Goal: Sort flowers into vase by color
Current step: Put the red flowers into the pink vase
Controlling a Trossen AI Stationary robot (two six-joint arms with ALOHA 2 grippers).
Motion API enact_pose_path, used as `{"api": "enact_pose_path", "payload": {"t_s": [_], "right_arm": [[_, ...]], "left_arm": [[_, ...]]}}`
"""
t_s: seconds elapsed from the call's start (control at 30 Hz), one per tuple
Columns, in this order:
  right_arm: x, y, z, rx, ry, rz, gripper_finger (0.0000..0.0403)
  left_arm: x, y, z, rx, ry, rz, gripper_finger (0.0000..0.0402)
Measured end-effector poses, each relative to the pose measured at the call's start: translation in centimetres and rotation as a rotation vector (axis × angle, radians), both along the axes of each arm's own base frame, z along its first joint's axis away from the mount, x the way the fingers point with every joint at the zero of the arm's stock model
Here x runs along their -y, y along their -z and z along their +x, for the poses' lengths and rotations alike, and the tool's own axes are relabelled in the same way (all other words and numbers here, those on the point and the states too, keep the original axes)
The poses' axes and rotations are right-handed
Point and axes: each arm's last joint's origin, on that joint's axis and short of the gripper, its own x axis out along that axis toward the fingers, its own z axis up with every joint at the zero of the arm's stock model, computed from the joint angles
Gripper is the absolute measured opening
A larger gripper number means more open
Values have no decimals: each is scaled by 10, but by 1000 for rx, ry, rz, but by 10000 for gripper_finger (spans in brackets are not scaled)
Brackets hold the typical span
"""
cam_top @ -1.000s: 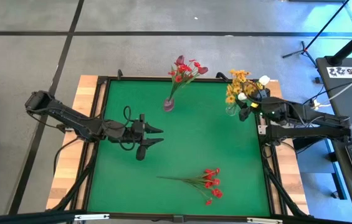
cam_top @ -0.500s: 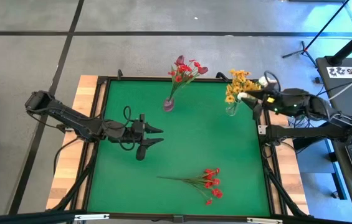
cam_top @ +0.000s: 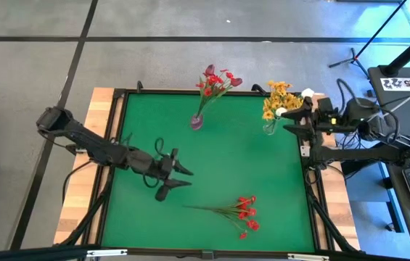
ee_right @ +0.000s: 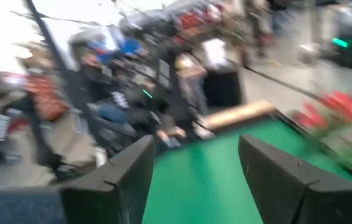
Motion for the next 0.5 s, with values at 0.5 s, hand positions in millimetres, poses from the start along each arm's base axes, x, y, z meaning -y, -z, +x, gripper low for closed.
{"api": "enact_pose_path", "payload": {"t_s": [0.5], "right_arm": [[-1,10,23,-67,261,-83,234]], "left_arm": [[59,59,55,-274,59,136,157]]}}
